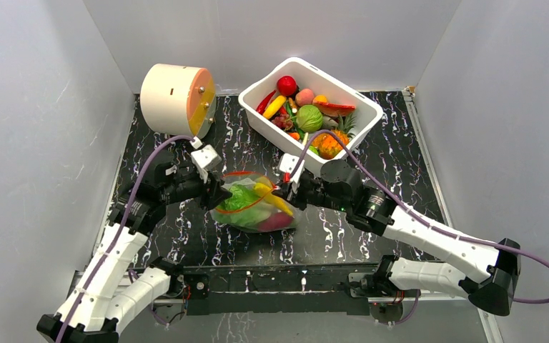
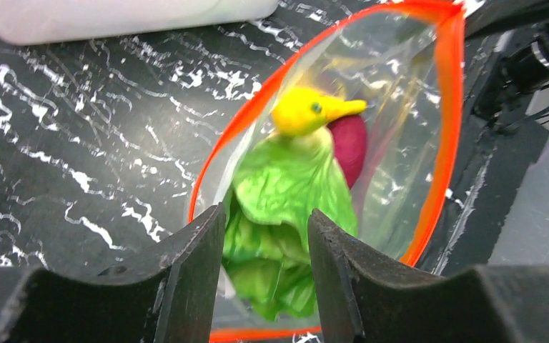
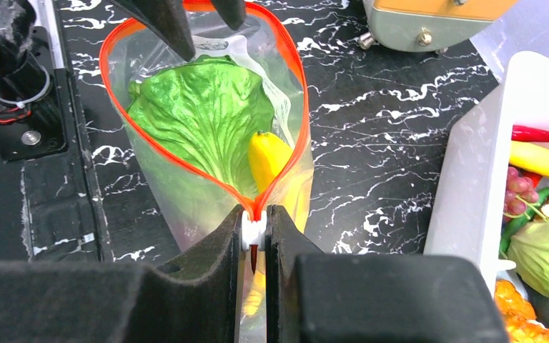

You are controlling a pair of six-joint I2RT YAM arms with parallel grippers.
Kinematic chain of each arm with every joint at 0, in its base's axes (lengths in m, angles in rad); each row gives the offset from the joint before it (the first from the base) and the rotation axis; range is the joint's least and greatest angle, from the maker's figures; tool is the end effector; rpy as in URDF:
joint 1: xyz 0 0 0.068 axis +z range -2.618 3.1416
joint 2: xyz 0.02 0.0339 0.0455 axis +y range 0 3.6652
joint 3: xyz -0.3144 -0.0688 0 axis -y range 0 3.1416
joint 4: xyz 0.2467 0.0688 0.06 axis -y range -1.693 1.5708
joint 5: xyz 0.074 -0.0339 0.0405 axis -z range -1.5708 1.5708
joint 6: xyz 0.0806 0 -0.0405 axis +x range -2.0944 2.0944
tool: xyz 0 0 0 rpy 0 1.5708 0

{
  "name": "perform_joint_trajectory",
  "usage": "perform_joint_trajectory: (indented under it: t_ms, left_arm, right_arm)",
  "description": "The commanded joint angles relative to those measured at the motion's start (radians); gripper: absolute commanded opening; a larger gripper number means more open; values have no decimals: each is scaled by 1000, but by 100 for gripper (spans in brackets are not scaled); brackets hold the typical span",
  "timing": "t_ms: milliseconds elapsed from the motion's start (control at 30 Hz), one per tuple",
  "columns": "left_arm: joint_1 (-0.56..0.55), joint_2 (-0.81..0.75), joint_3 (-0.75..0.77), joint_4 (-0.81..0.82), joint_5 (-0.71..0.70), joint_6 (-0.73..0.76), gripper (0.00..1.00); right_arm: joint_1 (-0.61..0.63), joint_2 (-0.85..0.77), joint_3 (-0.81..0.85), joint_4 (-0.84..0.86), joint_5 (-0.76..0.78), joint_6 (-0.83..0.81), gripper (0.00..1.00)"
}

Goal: Place the food in the zip-top bag and seal the zipper
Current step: Adjust the zipper food storage bag at the center of the board.

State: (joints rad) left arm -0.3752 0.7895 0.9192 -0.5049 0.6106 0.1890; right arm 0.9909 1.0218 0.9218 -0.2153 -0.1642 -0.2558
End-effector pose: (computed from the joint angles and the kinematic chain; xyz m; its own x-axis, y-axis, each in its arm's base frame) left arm 0.1373 -0.1037 0.3768 -0.1852 0.2384 -0.9533 0.8465 0.5315 -0.0316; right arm 0.1278 0.2191 0.3692 0.0660 -0.3549 -0.9326 -0.9238 0.3316 -0.1915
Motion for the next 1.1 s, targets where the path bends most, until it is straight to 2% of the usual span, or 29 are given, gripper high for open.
perform_joint_trajectory:
  t_ms: [0,167,333,533,700,867,1000,1067]
  left_arm:
    - [-1,9,0,-58,-108,63,45]
    - [-1,-28,-45,-3,-202,81,45]
    - [-1,-33,-82,15,-175,134,47]
    - [-1,-15,-60,26,-294,143,48]
    - [-1,-22,-50,43,-231,107,49]
    - [-1,-34,-77,79,-71,109,48]
    - [-1,16,-85,58,-36,136,43]
    - [-1,45,-77,36,-39,150,35]
  right_arm:
    - [-39,-31,53,48,-58,6,0]
    - [-47,-43,39,42,-82,-10,1]
    - [-58,-48,34,22,-122,-46,2]
    - [-63,-32,41,-20,-191,-90,2]
    - [-65,-38,44,-53,-216,-132,3]
    - [-66,-42,66,-103,-238,-171,3]
    - [-66,-43,79,-110,-241,-175,3]
    - [-66,-44,80,-104,-237,-175,3]
